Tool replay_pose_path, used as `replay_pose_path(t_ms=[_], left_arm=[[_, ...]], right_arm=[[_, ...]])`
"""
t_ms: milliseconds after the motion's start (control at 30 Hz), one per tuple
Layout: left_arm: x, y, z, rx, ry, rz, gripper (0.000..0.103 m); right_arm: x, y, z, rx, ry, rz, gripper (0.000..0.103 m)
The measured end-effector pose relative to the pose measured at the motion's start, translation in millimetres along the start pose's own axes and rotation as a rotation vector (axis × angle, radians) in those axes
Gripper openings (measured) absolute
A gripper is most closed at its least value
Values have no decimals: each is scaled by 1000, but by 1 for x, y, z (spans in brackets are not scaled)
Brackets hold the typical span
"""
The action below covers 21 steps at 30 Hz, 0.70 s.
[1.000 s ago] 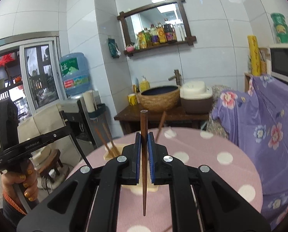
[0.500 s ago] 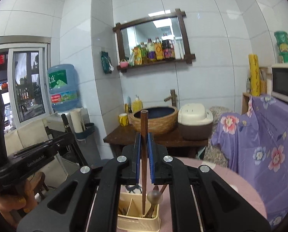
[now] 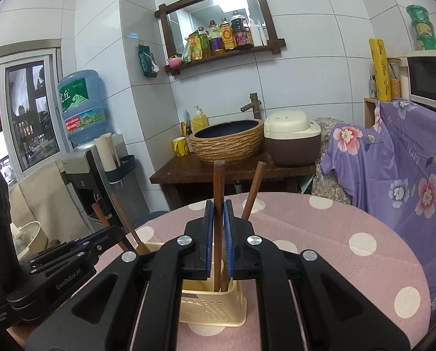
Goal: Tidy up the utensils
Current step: 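Open both tools to drop the chopsticks into the basket and withdraw, then close the right tool on the gold-tipped black chopstick while the left tool grasps a brown chopstick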
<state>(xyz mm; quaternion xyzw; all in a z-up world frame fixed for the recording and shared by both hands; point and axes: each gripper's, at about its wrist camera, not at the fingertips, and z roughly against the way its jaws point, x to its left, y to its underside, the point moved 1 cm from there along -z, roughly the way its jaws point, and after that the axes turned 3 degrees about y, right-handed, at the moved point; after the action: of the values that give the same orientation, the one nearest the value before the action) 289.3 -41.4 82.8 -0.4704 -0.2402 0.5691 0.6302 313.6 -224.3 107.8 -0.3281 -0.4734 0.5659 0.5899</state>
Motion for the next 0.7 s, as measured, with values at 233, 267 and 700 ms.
replay_pose_path(t_ms=[233,267,700], left_arm=[[4,11,21,-28,10,0,40],[4,15,28,-39,10,3,45],[18,110,47,120,-45,-21,73]], right_arm=[[-6,16,14,-15,8,-20,48],[-6,18,19,-23,8,-19,49],[-57,112,55,211,153,45,49]])
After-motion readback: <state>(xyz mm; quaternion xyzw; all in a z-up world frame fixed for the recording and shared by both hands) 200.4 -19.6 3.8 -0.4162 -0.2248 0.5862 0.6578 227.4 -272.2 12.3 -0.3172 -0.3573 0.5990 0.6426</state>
